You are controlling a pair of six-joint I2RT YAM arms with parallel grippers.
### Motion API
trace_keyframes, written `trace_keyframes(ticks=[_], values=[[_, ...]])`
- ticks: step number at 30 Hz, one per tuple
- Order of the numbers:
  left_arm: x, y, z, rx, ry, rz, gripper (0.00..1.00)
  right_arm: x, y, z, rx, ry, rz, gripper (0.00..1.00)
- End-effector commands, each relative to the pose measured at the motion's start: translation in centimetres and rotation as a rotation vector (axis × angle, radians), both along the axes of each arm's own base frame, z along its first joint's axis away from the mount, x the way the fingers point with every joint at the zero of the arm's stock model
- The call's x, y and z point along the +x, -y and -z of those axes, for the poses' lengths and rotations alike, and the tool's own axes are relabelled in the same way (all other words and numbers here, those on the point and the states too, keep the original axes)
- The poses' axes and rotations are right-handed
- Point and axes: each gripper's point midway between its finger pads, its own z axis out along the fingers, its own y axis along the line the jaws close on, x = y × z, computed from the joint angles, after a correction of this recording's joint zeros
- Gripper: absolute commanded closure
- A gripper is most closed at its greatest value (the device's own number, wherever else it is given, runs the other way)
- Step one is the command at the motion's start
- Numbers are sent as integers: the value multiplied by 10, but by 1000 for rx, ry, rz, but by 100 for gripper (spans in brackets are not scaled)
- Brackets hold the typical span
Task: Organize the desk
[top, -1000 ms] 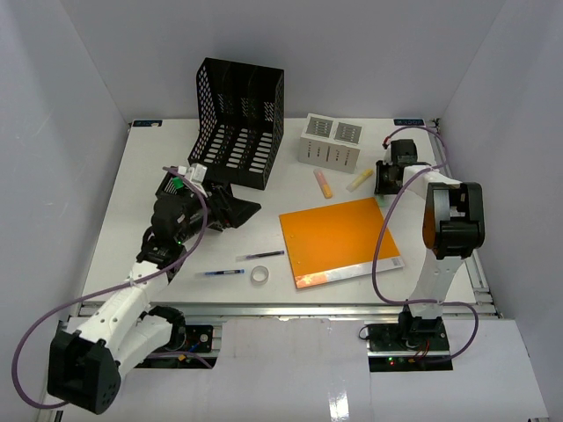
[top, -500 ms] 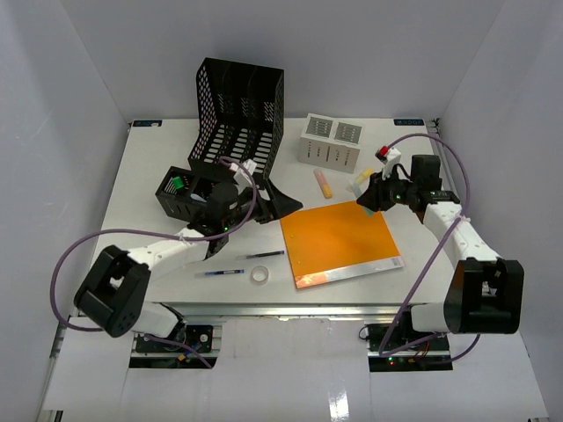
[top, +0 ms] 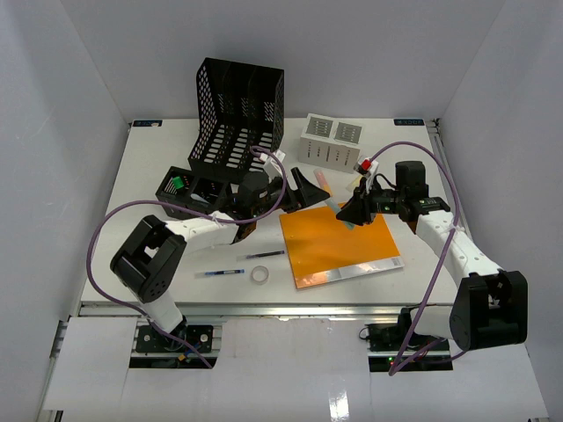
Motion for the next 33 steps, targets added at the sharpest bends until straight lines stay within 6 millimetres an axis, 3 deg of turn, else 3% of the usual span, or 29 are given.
trace_keyframes(ticks=[1,7,12,19,21,24,26,29,33], values=[[1,10,-12,-45,23,-17,10,-7,-10,-8,34,41,-62,92],[-1,28,-5,-53,-3,13,25,-10,-13,-9,39,57,-77,92],[-3,40,-10,-61,-3,51,47,-6,-11,-5,14,67,-54,90],[-11,41,-8,-56,-16,68,76,-1,-9,0,-17,86,-35,84],[-14,39,-7,-53,-23,72,85,-2,-9,1,-21,90,-35,72],[-16,32,-11,-49,-13,52,94,-2,-8,-1,-23,96,-34,32],[-15,26,-7,-2,-12,31,98,-4,-8,-3,-21,111,-44,20],[-12,17,-9,74,45,5,100,-8,-7,-5,-21,131,-62,10],[-2,-21,-10,244,100,-105,100,-15,-3,-21,18,181,-99,5]])
